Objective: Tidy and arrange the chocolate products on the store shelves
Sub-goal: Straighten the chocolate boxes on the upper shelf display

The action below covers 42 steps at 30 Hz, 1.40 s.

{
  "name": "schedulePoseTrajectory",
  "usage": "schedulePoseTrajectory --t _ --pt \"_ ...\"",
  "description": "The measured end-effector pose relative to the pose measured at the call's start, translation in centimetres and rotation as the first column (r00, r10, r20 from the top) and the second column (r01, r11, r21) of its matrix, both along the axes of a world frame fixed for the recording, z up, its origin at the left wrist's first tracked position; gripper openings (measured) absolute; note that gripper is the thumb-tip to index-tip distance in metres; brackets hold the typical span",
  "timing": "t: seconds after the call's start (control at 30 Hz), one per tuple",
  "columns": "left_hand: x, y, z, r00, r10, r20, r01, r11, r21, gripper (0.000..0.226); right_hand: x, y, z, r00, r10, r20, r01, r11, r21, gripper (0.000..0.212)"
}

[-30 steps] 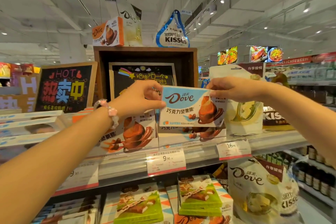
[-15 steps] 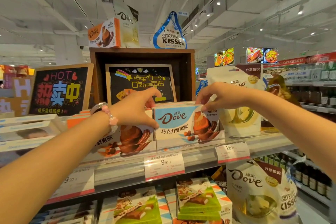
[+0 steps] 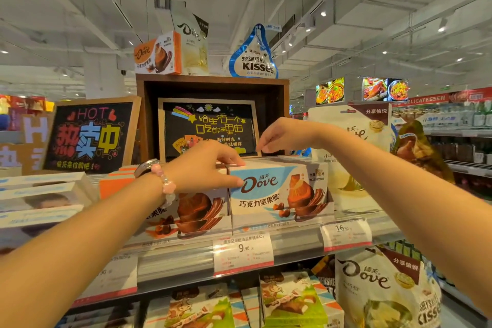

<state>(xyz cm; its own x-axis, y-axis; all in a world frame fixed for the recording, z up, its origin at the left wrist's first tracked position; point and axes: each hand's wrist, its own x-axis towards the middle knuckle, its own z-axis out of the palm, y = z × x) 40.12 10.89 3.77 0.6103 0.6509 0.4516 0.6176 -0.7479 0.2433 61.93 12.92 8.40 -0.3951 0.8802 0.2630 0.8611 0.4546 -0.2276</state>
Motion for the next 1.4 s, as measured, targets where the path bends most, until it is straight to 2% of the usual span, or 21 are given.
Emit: schedulePoseTrajectory --t 0.07,0.23,0.4,0.57,0.67,0.73,0.87,0.97,1.13,1.27,1.4 --pt "0.0 -0.1 0.0 1.000 0.001 -0.002 -0.001 1.000 -0.001 0.034 -0.3 1.1 -0.1 0.996 -0.009 0.091 0.013 0.999 -0.040 0.015" --pt "-0.1 -0.5 0.3 1.000 -0.016 0.016 0.016 1.000 -0.023 0.032 -0.2 1.9 0.1 0.996 -0.039 0.086 0.049 0.993 -0.108 0.011" --pt "-0.3 -0.8 0.4 0.999 -0.039 0.034 0.040 0.998 -0.040 0.031 -0.6 2.5 0.2 0.983 -0.095 0.158 0.122 0.978 -0.171 0.010" --pt "-0.1 -0.8 0.1 1.000 -0.017 -0.006 0.017 1.000 -0.005 0.035 -0.9 2.3 0.2 0.980 -0.096 0.172 0.118 0.985 -0.127 0.009" --pt "-0.2 -0.7 -0.4 0.992 0.089 -0.088 -0.073 0.984 0.165 0.044 -0.8 1.7 0.5 0.984 -0.116 0.132 0.121 0.992 -0.031 0.010" --pt "-0.9 -0.9 -0.4 0.987 0.130 -0.091 -0.108 0.972 0.211 0.050 -0.7 1.1 0.9 0.990 -0.123 0.066 0.122 0.992 0.022 0.009" --pt "-3.7 -1.6 0.5 0.963 0.239 -0.122 -0.207 0.951 0.231 0.057 -0.6 -0.3 2.2 0.994 -0.085 -0.063 0.094 0.984 0.154 0.012" --pt "-6.0 -2.0 0.9 0.942 0.293 -0.165 -0.259 0.945 0.198 0.063 -1.1 -1.5 3.4 0.993 -0.080 -0.085 0.101 0.957 0.274 0.011" --pt "-8.6 -2.8 1.3 0.916 0.339 -0.214 -0.309 0.937 0.161 0.054 -3.4 -3.2 5.3 0.983 0.019 -0.180 0.065 0.890 0.451 0.017" --pt "-9.1 -3.3 0.9 0.910 0.341 -0.235 -0.294 0.931 0.215 0.042 -6.8 -3.1 4.6 0.949 0.129 -0.288 0.027 0.876 0.481 0.020" --pt "-9.3 -3.9 0.6 0.915 0.344 -0.212 -0.289 0.924 0.250 0.047 -9.9 -2.4 3.1 0.871 0.258 -0.418 -0.040 0.885 0.463 0.011"
